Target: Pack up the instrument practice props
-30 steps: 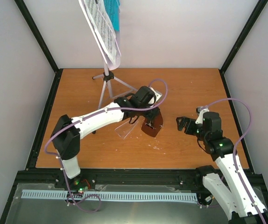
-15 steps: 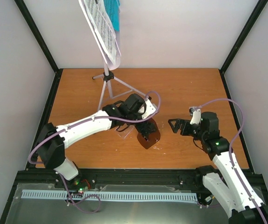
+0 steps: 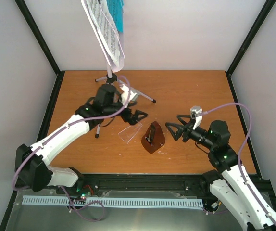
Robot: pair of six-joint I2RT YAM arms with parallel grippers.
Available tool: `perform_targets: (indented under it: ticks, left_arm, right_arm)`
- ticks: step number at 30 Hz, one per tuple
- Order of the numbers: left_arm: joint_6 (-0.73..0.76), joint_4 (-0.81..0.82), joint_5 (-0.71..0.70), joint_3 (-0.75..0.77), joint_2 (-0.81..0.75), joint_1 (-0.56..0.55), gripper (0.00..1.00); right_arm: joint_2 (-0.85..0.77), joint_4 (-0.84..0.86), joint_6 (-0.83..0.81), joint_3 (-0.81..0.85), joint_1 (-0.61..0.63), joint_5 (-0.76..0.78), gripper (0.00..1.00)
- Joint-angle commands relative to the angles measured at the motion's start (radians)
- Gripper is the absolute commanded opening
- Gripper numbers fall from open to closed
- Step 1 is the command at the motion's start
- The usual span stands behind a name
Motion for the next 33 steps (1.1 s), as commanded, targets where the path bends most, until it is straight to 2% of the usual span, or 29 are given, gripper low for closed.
perform_targets:
  ticks: [1,4,10,13,17,28,33]
  left_arm:
    - [0.015,0.089,0.131,-0.118,-0.020,0.217,0.99]
    - [0.028,0.140,0.110,-0.155,-0.053,0.280,0.99]
    - [0.083,0.188,-0.183,-0.235,-0.125,0.286,0.99]
    - [0.081,0.192,-0.238,-0.254,-0.142,0.286,0.99]
    - [0.078,0.192,-0.253,-0.269,-0.147,0.286,0.99]
    - [0.083,0.221,-0.230,-0.270,-0.125,0.285,1.00]
    - [0.082,0.225,-0.240,-0.269,-0.114,0.285,1.00]
  right_arm:
    - [-0.016,0.164,-0.089,-0.041,0.143,0.128,1.00]
    - [0.034,0.186,-0.145,-0.060,0.252,0.208,1.00]
    - [0.087,0.312,-0.222,-0.143,0.396,0.376,1.00]
    - [0.149,0.336,-0.268,-0.156,0.441,0.450,1.00]
    - [0.221,0.365,-0.317,-0.165,0.487,0.511,1.00]
    - [0.332,0.599,-0.341,-0.269,0.565,0.686,1.00]
    - [0.399,0.620,-0.354,-0.257,0.589,0.763,1.00]
